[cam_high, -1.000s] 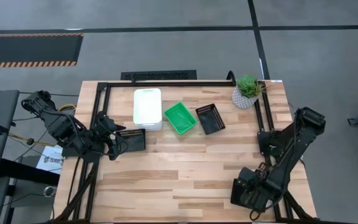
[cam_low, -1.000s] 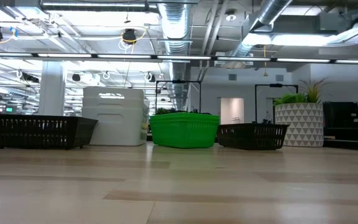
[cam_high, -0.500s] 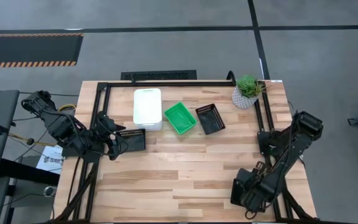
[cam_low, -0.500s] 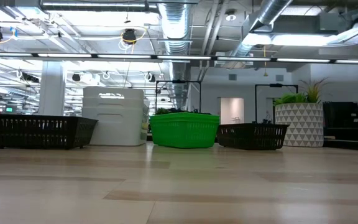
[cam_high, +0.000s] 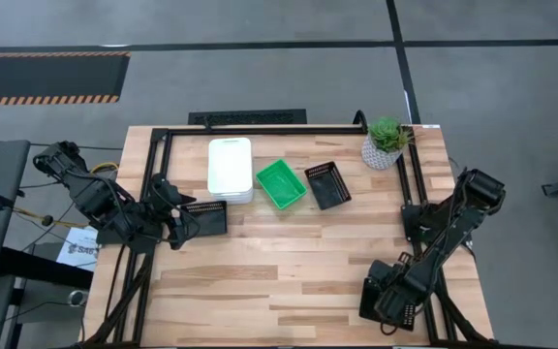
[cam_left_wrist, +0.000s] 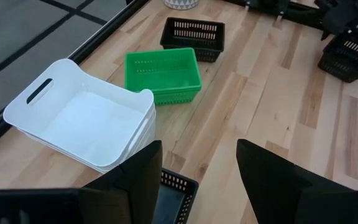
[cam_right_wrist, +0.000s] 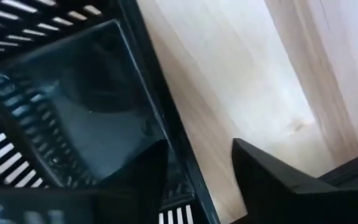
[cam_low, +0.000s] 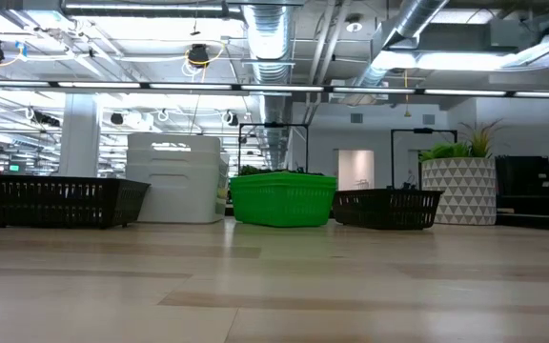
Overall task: Stack baskets by color
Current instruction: Stack the bottom black bin on top of the top black bin
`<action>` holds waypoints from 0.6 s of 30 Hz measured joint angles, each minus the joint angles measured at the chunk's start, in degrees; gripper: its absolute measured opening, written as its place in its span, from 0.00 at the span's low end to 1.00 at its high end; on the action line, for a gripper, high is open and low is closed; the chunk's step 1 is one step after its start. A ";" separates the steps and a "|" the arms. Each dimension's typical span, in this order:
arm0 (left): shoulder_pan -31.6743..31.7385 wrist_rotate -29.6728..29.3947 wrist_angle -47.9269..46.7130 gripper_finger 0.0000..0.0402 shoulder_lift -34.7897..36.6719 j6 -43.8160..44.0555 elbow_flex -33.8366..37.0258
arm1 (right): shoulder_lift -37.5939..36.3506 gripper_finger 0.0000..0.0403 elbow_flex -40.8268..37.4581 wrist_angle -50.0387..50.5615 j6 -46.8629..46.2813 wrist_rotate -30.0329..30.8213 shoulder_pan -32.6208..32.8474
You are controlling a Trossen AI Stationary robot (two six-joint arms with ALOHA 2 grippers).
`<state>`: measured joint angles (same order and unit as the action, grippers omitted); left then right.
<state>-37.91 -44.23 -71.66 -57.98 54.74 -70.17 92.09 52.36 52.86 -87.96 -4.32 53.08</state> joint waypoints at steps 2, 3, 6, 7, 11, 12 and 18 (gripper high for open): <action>0.00 0.00 0.00 0.49 0.00 0.00 0.00 | 0.00 0.36 0.02 -0.12 -0.94 -0.15 0.00; 0.00 0.00 0.00 0.49 0.00 0.00 0.00 | 0.00 0.30 0.02 -0.27 -1.37 -0.15 0.00; 0.00 0.00 -0.02 0.49 0.00 -0.02 0.00 | -0.02 0.08 0.11 -0.82 -3.34 -0.39 -0.26; 0.00 0.01 -0.04 0.49 0.00 -0.10 0.00 | -0.05 0.05 0.13 -1.16 -4.11 -0.41 -0.63; 0.01 0.02 -0.04 0.49 0.00 -1.12 0.00 | -0.07 0.04 0.64 -2.44 -9.28 2.59 -3.52; 0.00 0.00 -0.07 0.49 0.00 -1.14 0.00 | -0.07 0.03 1.20 -2.25 -9.87 3.91 -4.62; 0.02 -0.07 -0.09 0.49 0.00 -1.18 0.00 | -2.07 0.02 5.69 -1.78 -12.41 15.05 -14.70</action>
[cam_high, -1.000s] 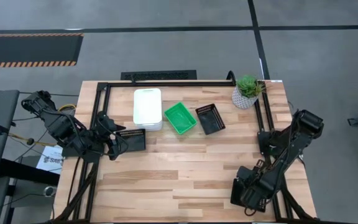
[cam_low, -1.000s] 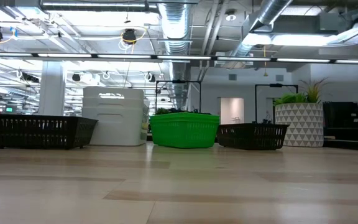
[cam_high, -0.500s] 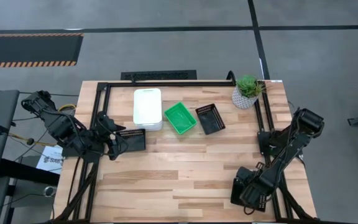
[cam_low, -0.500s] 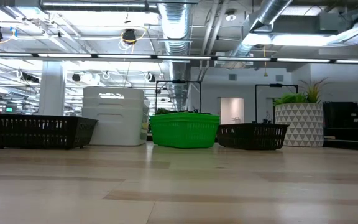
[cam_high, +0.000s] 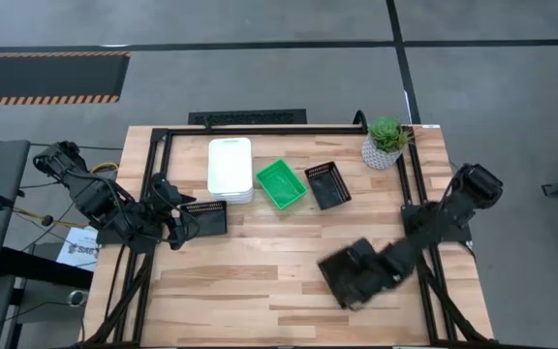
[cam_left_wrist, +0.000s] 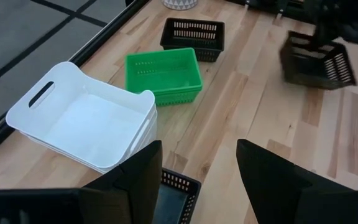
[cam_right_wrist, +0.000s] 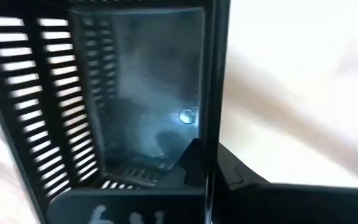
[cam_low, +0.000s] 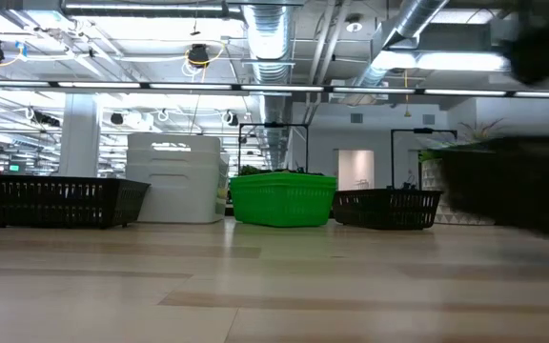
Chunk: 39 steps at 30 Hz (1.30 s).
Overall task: Stack baskets by color
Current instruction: Stack the bottom black bin on top of the top black bin
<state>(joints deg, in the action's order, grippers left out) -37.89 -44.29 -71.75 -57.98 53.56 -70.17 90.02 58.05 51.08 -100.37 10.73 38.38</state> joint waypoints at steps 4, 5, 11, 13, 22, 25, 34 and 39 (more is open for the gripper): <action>-0.01 -0.04 0.00 0.49 0.00 -0.02 0.00 | -2.53 0.01 4.18 4.37 5.48 2.51 -8.81; -0.02 -0.04 0.00 0.49 0.00 -0.02 0.00 | -3.32 0.01 5.24 6.03 8.32 3.06 -10.95; 0.00 0.07 -1.23 0.49 0.00 0.06 0.00 | -10.60 0.01 8.91 11.98 28.79 6.53 -26.32; -0.02 0.07 -1.34 0.49 0.01 0.12 0.00 | -13.14 0.01 8.74 11.64 36.15 6.46 -32.64; -0.01 0.08 -1.31 0.49 0.02 1.10 0.00 | -15.27 0.01 6.11 1.91 68.47 -8.21 -58.59; -0.01 0.11 -1.33 0.49 0.02 2.16 0.00 | -13.59 0.01 3.47 -3.72 71.71 -12.41 -62.22; 0.51 0.35 -2.30 0.49 0.03 2.80 0.00 | -12.83 0.01 -2.93 -11.50 73.43 -15.62 -67.01; 0.79 0.35 -2.32 0.49 0.02 2.82 0.00 | -12.78 0.01 -5.75 -12.79 73.03 -18.27 -70.07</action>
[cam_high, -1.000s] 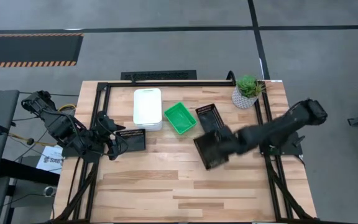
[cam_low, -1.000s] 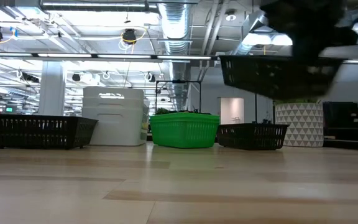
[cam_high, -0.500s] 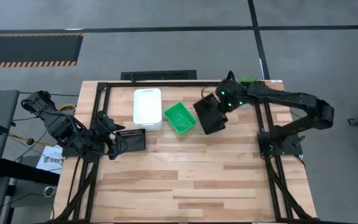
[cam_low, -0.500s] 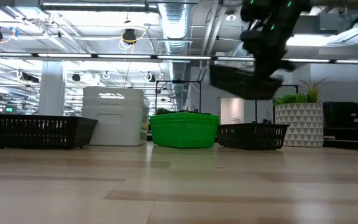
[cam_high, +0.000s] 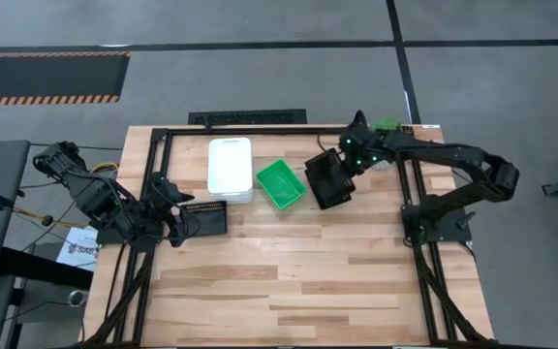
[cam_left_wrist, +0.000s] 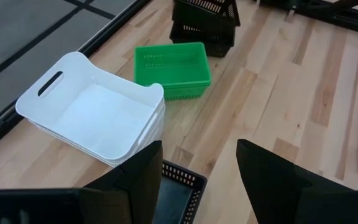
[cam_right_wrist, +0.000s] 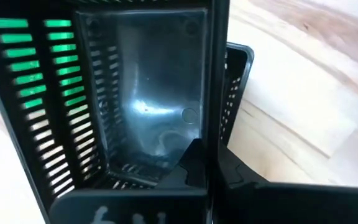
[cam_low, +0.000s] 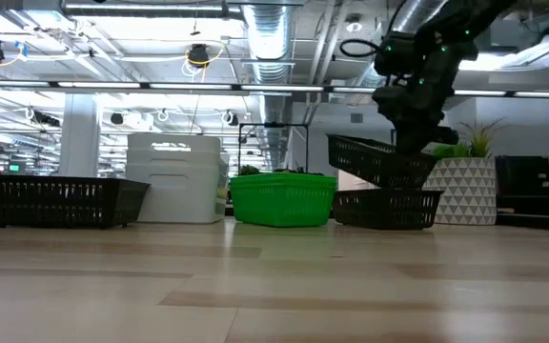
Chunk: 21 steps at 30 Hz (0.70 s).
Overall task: Stack baskets by color
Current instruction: Stack the bottom black bin on top of the top black bin
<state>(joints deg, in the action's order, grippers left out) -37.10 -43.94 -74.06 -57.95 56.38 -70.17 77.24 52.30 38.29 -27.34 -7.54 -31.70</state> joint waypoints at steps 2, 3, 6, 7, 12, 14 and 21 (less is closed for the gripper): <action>-0.01 0.01 0.01 0.49 0.00 0.00 0.00 | -0.01 0.01 -0.67 -0.40 -0.49 -0.95 -0.96; -0.01 -0.04 0.00 0.49 0.00 0.00 0.00 | -0.01 0.01 -0.95 -0.67 -0.51 -1.41 -1.35; 0.00 -0.34 0.00 0.49 0.00 0.00 0.00 | -0.02 0.02 -1.43 -2.25 -1.34 -1.68 -1.82; 0.00 -0.38 0.00 0.49 0.00 0.00 0.00 | -0.03 0.02 -1.65 -2.71 -1.61 -1.67 -1.84; 0.01 -0.39 0.00 0.49 0.00 0.00 0.00 | -0.03 0.01 -3.47 -2.89 -3.95 -1.87 -1.64; -0.01 -0.42 0.00 0.49 0.00 -0.01 0.00 | -0.02 0.02 -4.32 -2.68 -4.99 -2.61 -1.31; -0.01 -0.44 0.00 0.49 0.00 -0.04 0.00 | -0.01 0.08 -4.62 -3.13 -5.81 -2.90 -0.79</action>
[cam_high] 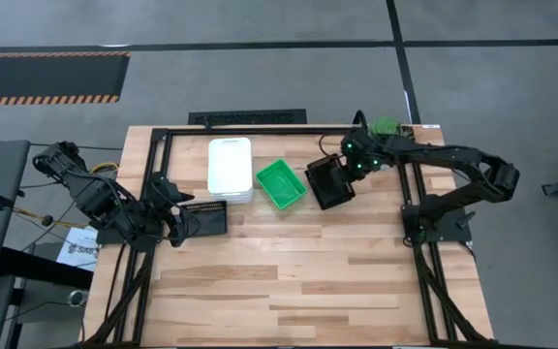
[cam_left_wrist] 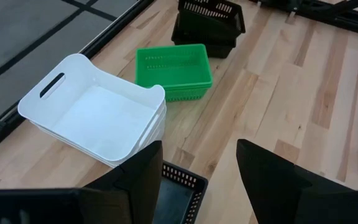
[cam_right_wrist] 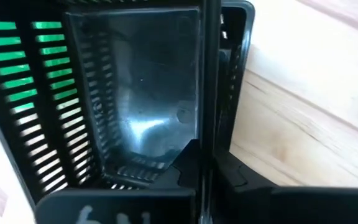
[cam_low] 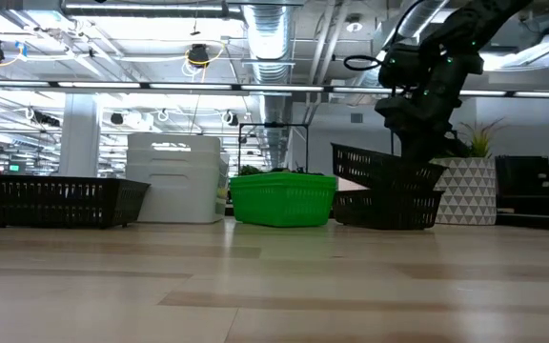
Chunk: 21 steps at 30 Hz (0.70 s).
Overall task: Stack baskets by color
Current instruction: Stack the bottom black bin on top of the top black bin
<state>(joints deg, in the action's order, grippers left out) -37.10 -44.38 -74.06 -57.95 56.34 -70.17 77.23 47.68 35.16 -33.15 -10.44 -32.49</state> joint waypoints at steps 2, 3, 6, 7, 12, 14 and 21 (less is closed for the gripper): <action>0.00 0.00 0.00 0.49 0.00 0.00 0.00 | 0.00 0.09 0.00 0.12 0.04 -0.02 0.00; 0.00 0.00 -0.01 0.49 0.00 0.00 0.00 | 0.00 0.10 0.00 0.16 0.14 -0.02 0.00; 0.01 0.00 -0.01 0.49 0.00 0.00 0.00 | 0.00 0.11 0.00 0.23 0.13 0.00 -0.02; 0.00 0.00 0.00 0.49 0.00 0.00 0.00 | 0.00 0.11 0.00 0.42 0.15 -0.02 0.00; 0.02 0.00 0.00 0.49 0.00 -0.08 0.00 | 0.00 0.11 0.00 1.93 0.52 -0.02 0.00; 0.01 0.00 -0.02 0.49 0.00 -0.13 0.00 | 0.00 0.11 0.00 2.33 0.61 -0.02 0.00; 0.00 0.00 -0.02 0.49 0.00 -0.15 0.00 | 0.00 0.12 0.00 2.20 1.35 -0.07 0.35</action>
<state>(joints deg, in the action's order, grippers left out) -37.10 -44.38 -74.08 -57.95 56.18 -70.17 77.23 47.68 37.36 -31.79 -10.51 -32.14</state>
